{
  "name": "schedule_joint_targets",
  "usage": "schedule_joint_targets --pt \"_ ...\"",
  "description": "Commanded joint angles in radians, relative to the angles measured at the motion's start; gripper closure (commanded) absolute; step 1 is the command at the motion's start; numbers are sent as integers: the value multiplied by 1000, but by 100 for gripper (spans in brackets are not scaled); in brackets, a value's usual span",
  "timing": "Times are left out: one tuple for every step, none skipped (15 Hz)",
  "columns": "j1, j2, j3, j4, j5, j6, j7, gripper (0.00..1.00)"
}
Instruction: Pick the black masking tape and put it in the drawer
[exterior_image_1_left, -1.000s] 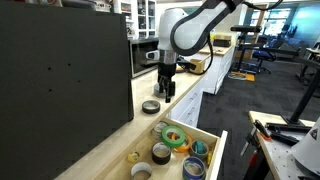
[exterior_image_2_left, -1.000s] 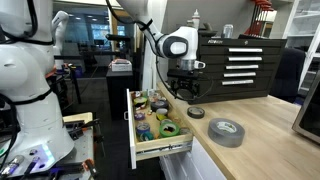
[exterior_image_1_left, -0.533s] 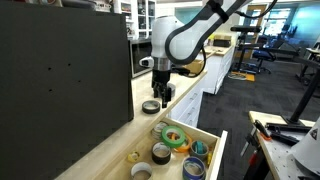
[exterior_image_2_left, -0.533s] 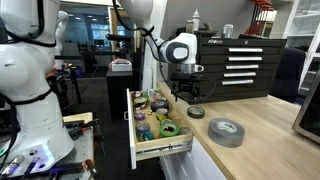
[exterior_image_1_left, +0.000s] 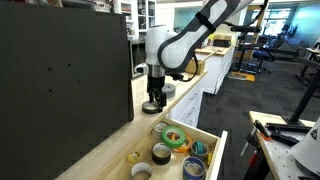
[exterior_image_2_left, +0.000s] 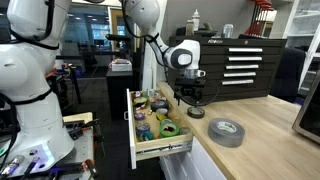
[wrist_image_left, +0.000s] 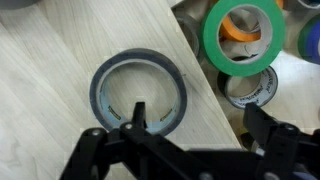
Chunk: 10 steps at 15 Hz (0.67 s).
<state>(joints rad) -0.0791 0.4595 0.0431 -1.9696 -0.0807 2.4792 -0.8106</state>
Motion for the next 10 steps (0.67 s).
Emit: schedule_joint_targets --pt "-21 42 14 45 -12 -5 -24 0" --pt "-23 49 14 52 -11 -7 -25 0" --pt "-25 55 14 55 -12 -7 -26 0" --pt "-26 59 13 58 -12 -6 -27 1" --pt "-30 63 14 59 -11 -4 -29 26" --pt "-34 66 15 60 -8 -6 -32 26" --pt "-37 69 14 60 -8 -5 -33 28" --pt "-41 70 15 60 -6 -6 -35 36" --pt "-46 70 16 58 -3 -8 -39 42" --pt "-48 71 15 57 -4 -6 -38 50"
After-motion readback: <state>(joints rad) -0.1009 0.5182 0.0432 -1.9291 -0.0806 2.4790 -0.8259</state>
